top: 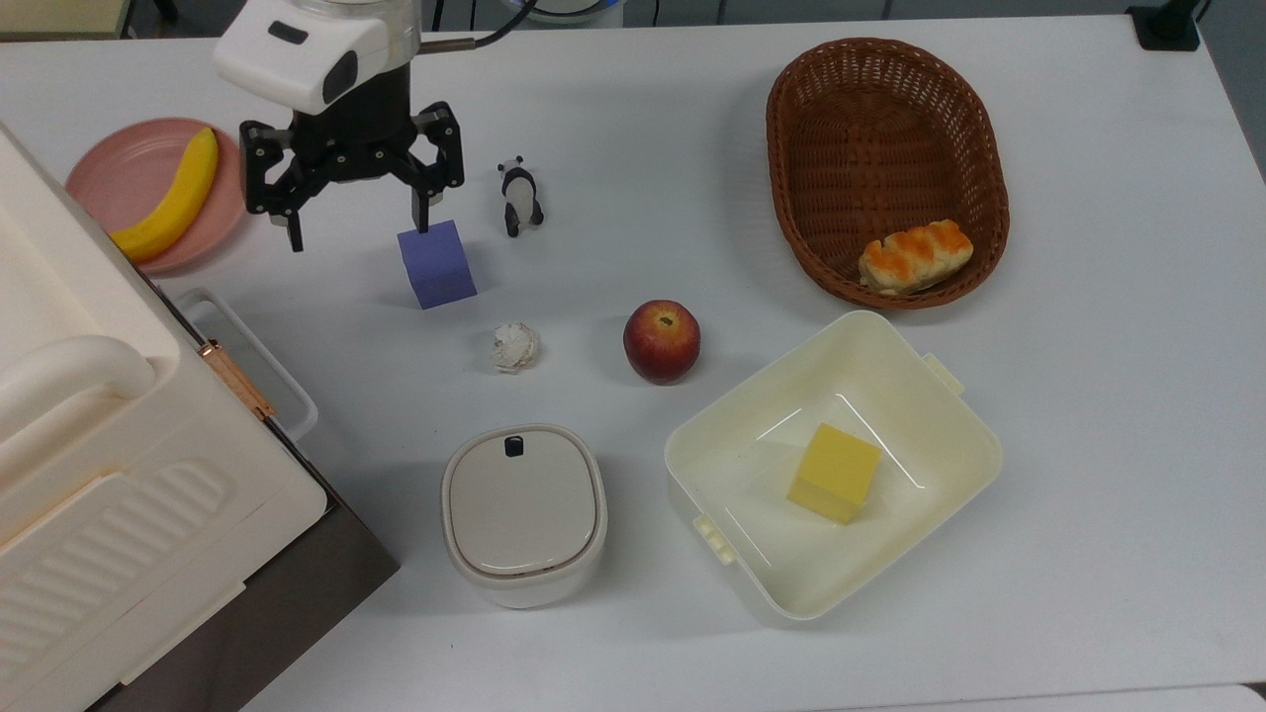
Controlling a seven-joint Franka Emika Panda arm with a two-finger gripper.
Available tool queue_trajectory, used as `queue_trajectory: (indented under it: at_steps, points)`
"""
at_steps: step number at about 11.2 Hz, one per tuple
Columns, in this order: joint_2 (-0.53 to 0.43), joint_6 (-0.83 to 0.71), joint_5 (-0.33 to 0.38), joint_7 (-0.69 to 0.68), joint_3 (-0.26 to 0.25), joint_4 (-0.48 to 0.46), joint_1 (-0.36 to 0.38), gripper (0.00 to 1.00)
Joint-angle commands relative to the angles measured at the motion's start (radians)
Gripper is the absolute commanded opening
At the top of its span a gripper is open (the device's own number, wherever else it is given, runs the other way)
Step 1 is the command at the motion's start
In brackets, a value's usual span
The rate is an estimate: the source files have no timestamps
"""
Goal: Slide open the drawer
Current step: 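Move the gripper from above the tray toward the wooden cabinet drawer, then lower the open gripper to the drawer's front handle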
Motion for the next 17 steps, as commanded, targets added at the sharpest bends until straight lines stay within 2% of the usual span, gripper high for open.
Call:
queue_trajectory:
  at_steps: [1,4,7,17]
  points:
    - [0.010,0.041,-0.023,-0.079,0.001,-0.006,-0.033,1.00]
    - [0.021,0.040,-0.023,-0.197,0.001,-0.009,-0.062,1.00]
    - [0.065,0.043,-0.067,-0.202,0.003,-0.007,-0.062,1.00]
    - [0.143,0.092,-0.072,-0.194,0.001,0.033,-0.097,1.00]
